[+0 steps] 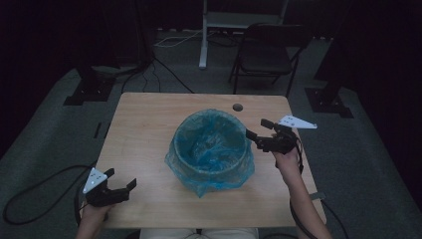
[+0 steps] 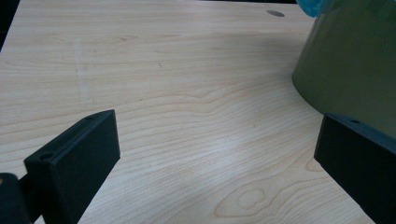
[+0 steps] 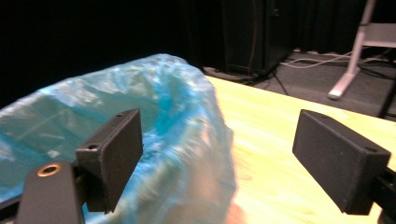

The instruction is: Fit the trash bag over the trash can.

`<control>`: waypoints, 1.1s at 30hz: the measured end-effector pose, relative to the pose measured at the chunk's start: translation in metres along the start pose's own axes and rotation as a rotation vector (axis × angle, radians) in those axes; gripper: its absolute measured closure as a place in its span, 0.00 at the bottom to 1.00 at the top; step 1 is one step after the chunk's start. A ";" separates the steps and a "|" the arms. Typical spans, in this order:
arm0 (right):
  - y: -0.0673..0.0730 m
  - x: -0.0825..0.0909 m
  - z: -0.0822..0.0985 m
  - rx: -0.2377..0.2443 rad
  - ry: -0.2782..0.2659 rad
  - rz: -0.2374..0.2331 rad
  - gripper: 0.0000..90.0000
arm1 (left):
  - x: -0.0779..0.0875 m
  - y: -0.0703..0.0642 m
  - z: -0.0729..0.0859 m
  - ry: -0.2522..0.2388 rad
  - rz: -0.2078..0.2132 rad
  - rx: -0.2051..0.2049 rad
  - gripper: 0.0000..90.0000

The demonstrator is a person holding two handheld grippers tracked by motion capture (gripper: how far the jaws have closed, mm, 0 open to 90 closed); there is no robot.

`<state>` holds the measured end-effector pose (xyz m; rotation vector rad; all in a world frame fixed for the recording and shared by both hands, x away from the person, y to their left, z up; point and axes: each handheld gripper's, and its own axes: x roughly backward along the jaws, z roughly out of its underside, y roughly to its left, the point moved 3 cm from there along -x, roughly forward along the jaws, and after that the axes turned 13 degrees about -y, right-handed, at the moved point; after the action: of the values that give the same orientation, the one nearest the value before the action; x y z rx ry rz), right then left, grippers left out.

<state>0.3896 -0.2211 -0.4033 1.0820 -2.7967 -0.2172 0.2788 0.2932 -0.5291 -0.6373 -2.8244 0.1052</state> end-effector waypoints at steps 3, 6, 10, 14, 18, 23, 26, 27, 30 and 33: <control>-0.010 0.005 0.011 -0.023 0.005 0.024 0.17 | 0.001 0.002 0.002 0.000 -0.007 -0.002 0.01; -0.015 0.008 0.016 -0.038 0.003 0.040 0.17 | 0.001 0.003 0.003 -0.001 -0.019 -0.007 0.01; -0.027 0.016 0.031 -0.078 -0.006 0.077 0.17 | 0.001 0.004 0.006 -0.001 -0.035 -0.022 0.01; -0.035 0.022 0.044 -0.097 -0.008 0.107 0.17 | 0.000 0.005 0.009 0.007 -0.045 -0.034 0.01; -0.043 0.028 0.061 -0.118 0.015 0.131 0.17 | 0.000 0.005 0.013 0.020 -0.048 -0.035 0.01; -0.052 0.037 0.081 -0.156 0.025 0.158 0.18 | -0.001 0.008 0.014 0.038 -0.077 -0.034 0.01; -0.056 0.042 0.093 -0.177 0.045 0.164 0.18 | 0.000 0.011 0.016 0.047 -0.092 -0.028 0.01; -0.058 0.044 0.097 -0.179 0.050 0.170 0.18 | 0.001 0.012 0.016 0.046 -0.099 -0.027 0.01; -0.062 0.049 0.106 -0.169 0.070 0.198 0.17 | 0.002 0.015 0.018 0.077 -0.131 -0.028 0.01; -0.065 0.055 0.115 -0.148 0.097 0.229 0.17 | 0.005 0.019 0.021 0.095 -0.147 -0.039 0.01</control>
<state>0.3711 -0.2961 -0.5241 0.7136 -2.7376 -0.3305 0.2771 0.3120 -0.5503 -0.4290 -2.7759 -0.0061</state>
